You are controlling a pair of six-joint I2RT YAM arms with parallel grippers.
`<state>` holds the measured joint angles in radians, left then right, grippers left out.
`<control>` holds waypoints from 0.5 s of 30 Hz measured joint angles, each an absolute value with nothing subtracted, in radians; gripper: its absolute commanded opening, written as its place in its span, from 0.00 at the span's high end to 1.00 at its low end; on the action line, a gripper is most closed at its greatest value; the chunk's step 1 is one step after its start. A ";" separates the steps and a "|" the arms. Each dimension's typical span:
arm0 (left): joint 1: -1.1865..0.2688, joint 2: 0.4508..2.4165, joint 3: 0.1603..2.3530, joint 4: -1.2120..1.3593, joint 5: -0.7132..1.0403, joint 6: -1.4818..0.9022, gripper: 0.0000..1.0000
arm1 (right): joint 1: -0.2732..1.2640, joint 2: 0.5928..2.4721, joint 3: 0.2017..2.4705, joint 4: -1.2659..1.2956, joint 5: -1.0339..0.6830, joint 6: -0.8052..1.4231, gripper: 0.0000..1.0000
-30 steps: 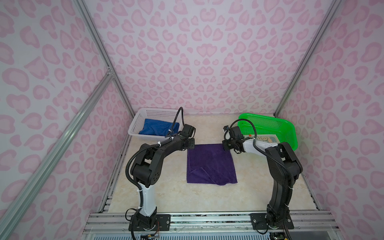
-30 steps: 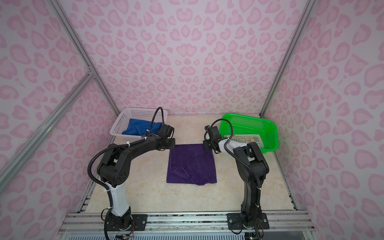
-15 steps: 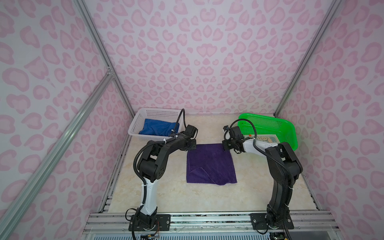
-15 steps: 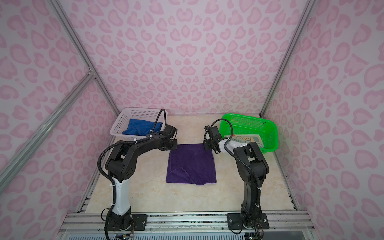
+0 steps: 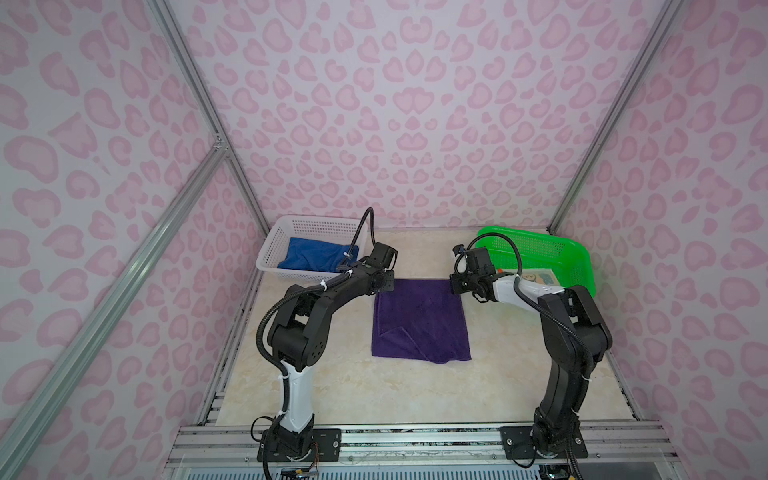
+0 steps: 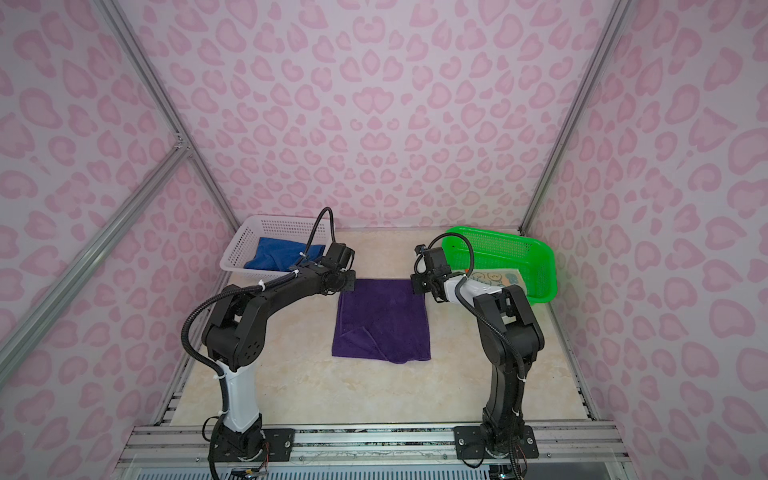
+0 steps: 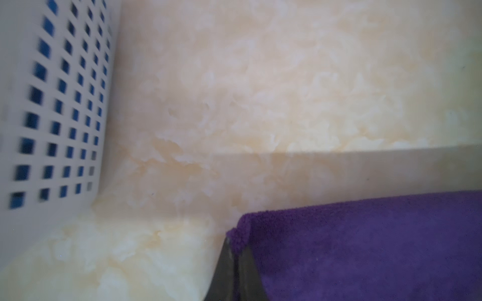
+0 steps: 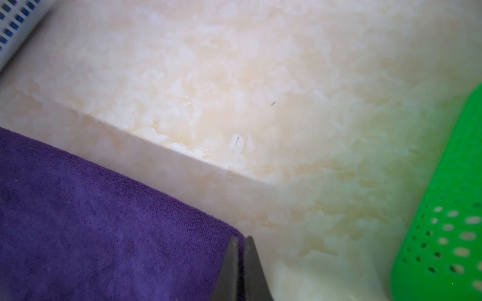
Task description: Fold and stack the towels
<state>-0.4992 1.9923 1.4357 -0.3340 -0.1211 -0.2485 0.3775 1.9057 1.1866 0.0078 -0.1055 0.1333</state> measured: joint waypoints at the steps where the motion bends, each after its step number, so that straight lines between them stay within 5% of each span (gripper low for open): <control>1: -0.498 1.984 1.436 -0.326 -0.130 -0.238 0.98 | 0.373 1.898 1.187 0.012 -0.110 0.130 1.00; 15: -0.521 1.727 1.160 -0.188 -0.129 -0.206 0.98 | 0.371 1.662 0.950 0.109 -0.194 0.119 1.00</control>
